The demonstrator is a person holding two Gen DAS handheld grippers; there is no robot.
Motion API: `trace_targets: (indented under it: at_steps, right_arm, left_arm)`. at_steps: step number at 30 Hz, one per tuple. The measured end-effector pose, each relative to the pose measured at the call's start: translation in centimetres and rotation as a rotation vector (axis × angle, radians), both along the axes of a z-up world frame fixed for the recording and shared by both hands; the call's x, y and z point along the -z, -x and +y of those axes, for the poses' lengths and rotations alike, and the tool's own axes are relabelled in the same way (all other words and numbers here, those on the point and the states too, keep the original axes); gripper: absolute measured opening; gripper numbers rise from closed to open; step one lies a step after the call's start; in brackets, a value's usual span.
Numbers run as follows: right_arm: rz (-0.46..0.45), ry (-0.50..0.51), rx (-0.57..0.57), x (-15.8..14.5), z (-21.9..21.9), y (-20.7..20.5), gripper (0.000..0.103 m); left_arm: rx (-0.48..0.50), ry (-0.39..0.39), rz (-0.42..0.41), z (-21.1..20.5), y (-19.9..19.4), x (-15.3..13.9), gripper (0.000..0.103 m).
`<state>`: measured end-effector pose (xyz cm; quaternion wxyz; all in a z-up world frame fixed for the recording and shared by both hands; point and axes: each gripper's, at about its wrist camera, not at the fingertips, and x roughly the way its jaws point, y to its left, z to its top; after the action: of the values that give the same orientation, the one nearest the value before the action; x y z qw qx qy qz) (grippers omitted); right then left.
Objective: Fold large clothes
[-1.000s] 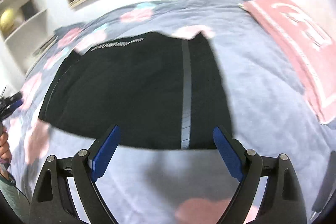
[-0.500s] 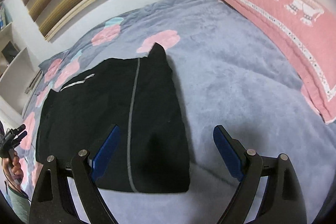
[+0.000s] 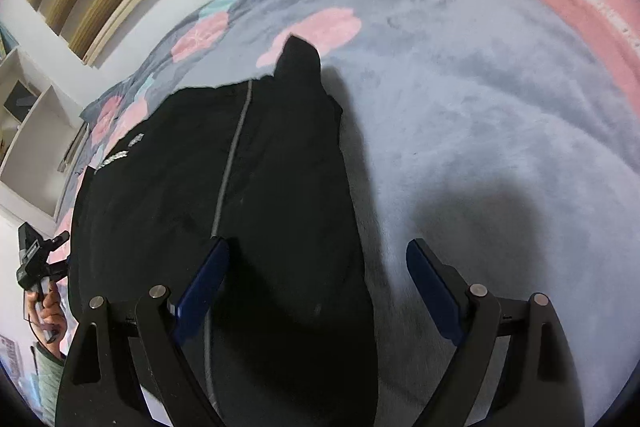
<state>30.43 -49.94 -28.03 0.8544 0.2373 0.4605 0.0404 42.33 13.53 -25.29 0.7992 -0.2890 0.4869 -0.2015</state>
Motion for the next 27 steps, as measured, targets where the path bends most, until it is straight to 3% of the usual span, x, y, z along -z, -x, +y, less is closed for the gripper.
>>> trace_targets:
  at_steps: [2, 4, 6, 7, 11, 13, 16, 20, 24, 25, 26, 27]
  right_arm:
    - [0.032, -0.069, -0.039, 1.4, 0.0, -1.2, 0.092]
    - [0.032, -0.127, -0.041, 2.2, -0.3, -1.9, 0.091]
    - [-0.001, -0.189, -0.074, 2.1, -0.5, -2.1, 0.074]
    - [-0.019, -0.206, -0.098, 1.7, -0.2, -2.1, 0.059]
    - [-0.012, -0.105, -0.133, 0.9, 0.9, -2.2, 0.059]
    - [0.001, -0.137, -0.139, 1.3, 0.6, -2.7, 0.062]
    - [0.043, -0.179, -0.129, 2.9, -0.2, -3.6, 0.084]
    - [0.035, -0.309, -0.181, 4.3, -1.1, -4.0, 0.088]
    - [0.014, -0.286, -0.257, 3.9, 1.1, -5.0, 0.085]
    - [0.006, -0.286, -0.277, 3.7, 1.8, -5.3, 0.074]
    - [-0.006, -0.268, -0.283, 3.3, 2.3, -5.3, 0.071]
    - [-0.017, -0.252, -0.286, 3.0, 2.5, -5.3, 0.069]
  left_arm:
    - [0.058, 0.003, 0.073, -0.9, -1.4, 1.5, 0.074]
    - [0.089, 0.058, 0.146, -1.5, -2.5, 3.1, 0.074]
    - [0.09, 0.127, 0.152, -1.7, -3.0, 3.8, 0.071]
    - [0.095, 0.15, 0.137, -1.9, -2.9, 3.6, 0.066]
    - [0.155, 0.212, 0.051, -2.2, -1.8, 1.7, 0.06]
    - [0.15, 0.252, 0.07, -1.9, -2.1, 2.0, 0.06]
    - [0.131, 0.208, 0.127, -2.2, -2.8, 3.6, 0.062]
    - [0.119, 0.247, 0.189, -2.5, -3.5, 5.6, 0.074]
    - [0.112, 0.206, 0.171, -3.9, -3.8, 5.2, 0.077]
    - [0.114, 0.186, 0.159, -4.4, -3.8, 5.0, 0.077]
    - [0.111, 0.15, 0.136, -5.1, -3.6, 4.4, 0.075]
    - [0.109, 0.132, 0.122, -5.2, -3.5, 4.1, 0.065]
